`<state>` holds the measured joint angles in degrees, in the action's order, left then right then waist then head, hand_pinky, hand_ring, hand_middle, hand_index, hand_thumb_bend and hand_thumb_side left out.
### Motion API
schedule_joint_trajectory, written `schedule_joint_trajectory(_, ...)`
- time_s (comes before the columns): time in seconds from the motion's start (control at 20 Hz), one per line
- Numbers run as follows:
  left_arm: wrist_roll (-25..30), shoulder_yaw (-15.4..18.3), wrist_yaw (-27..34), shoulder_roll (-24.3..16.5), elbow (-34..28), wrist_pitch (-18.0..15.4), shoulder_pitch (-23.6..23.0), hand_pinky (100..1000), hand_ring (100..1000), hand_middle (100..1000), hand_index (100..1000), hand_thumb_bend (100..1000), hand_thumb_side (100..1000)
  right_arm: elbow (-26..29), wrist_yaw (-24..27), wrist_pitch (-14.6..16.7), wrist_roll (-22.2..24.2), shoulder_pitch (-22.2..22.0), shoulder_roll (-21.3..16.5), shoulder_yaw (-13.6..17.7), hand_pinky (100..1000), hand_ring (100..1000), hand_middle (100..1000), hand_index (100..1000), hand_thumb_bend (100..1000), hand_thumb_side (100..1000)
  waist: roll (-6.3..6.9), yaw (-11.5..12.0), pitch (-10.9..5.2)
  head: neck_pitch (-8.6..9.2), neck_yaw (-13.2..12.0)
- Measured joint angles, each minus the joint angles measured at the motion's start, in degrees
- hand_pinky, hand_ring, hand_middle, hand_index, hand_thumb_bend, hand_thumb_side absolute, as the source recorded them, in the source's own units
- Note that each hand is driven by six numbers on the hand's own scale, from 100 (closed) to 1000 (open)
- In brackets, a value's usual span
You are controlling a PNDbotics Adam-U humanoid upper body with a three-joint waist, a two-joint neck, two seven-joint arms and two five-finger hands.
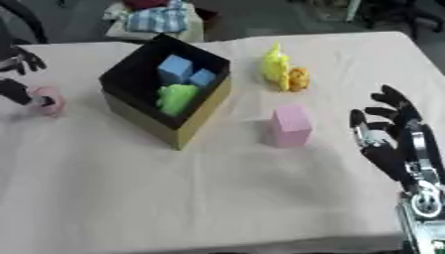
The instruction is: Pick up objects on the table and place them in the box.
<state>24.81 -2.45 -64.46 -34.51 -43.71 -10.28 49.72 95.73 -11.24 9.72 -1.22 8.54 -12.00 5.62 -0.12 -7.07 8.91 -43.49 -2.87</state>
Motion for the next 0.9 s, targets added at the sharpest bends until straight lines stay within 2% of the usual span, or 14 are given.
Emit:
schedule_joint_trajectory(0.1,-0.19,0.04,-1.42,0.69,1.61,0.12,-0.23,738,636,646,798,349,247,0.0,0.0,0.0,0.0,0.0,0.0,0.0,623,763,811,929,287,426,0.0,-0.07,0.0,0.0,0.0)
schedule_joint_trajectory(0.2,-0.37,0.05,-2.72,1.19,2.97,-0.02,-0.26,711,582,578,745,228,158,0.0,0.0,0.0,0.0,0.0,0.01,0.0,623,763,812,929,288,425,0.0,-0.17,0.0,0.0,-0.01)
schedule_joint_trajectory(0.35,-1.16,0.17,-4.23,1.37,3.8,-0.44,-0.2,663,487,461,644,100,102,0.0,0.01,0.0,0.0,0.0,0.01,0.01,623,763,812,929,287,425,0.0,-0.3,0.0,0.0,-0.01)
schedule_joint_trajectory(0.5,-2.48,0.48,-4.2,1.37,2.97,-1.03,-0.17,643,451,403,597,100,100,-0.01,0.01,0.0,0.0,0.0,0.01,0.01,623,763,812,929,287,426,0.0,-0.29,0.0,0.0,0.0)
schedule_joint_trajectory(0.55,-2.88,0.68,-3.65,1.35,1.95,-1.27,-0.17,640,443,393,589,100,219,-0.01,0.01,0.0,0.0,0.0,0.01,0.01,624,763,812,929,286,428,0.0,-0.27,0.0,0.0,0.01)
schedule_joint_trajectory(0.6,-3.27,0.84,-2.75,1.29,0.56,-1.48,-0.13,640,440,385,587,100,100,-0.01,0.01,0.0,0.0,0.0,0.01,0.01,624,763,812,929,286,426,0.0,-0.22,0.0,0.0,0.02)
schedule_joint_trajectory(0.9,-5.18,0.95,4.13,0.55,-11.26,-1.75,2.59,640,423,356,579,121,125,-0.04,0.01,0.01,0.0,-0.01,0.01,0.02,624,763,812,929,286,427,0.0,-0.07,0.0,-0.01,0.2)
